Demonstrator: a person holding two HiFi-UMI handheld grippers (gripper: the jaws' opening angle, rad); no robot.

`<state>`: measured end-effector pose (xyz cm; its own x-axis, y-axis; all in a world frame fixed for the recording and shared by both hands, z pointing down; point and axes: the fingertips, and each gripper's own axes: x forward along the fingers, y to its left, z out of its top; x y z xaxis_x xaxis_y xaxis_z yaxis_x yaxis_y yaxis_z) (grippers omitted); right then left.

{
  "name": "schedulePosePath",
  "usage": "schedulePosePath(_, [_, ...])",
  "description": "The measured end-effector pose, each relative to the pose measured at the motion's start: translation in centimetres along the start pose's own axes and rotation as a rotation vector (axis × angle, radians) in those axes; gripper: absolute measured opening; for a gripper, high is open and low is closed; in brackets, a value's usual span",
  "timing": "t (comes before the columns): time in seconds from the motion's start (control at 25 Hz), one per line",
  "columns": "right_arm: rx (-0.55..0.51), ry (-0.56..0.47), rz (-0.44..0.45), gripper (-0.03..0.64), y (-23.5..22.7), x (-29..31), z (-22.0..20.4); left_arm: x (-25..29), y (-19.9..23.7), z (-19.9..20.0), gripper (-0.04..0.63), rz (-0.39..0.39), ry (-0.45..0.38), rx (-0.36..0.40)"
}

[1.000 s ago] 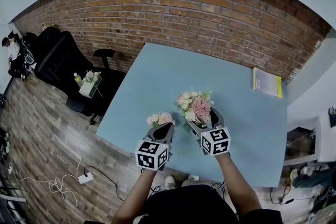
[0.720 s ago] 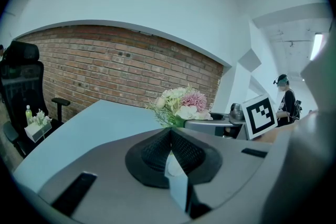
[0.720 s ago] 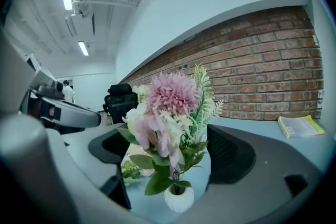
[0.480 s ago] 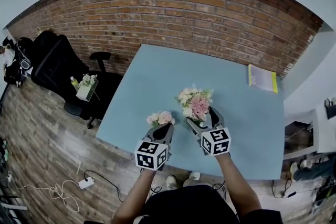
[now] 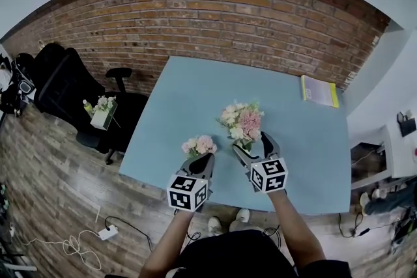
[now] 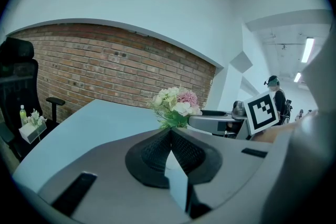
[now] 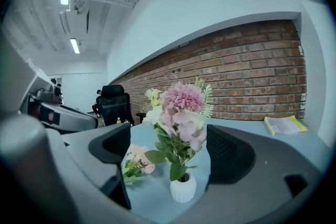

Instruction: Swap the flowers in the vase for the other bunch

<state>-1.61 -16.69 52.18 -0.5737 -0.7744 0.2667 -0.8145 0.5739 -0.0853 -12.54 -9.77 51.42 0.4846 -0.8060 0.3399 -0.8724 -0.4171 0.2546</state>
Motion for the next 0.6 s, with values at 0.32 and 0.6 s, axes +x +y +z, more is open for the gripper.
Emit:
schedulePosePath(0.32, [-0.009,-0.009,-0.039,0.431,0.8,-0.9,0.2,-1.2,0.6,0.3,0.009,-0.013,-0.010,0.011])
schedulePosePath(0.6, [-0.040,-0.020,-0.054,0.430,1.7,-1.7,0.5,-1.7,0.8,-0.2,0.009,-0.038,-0.009,0.024])
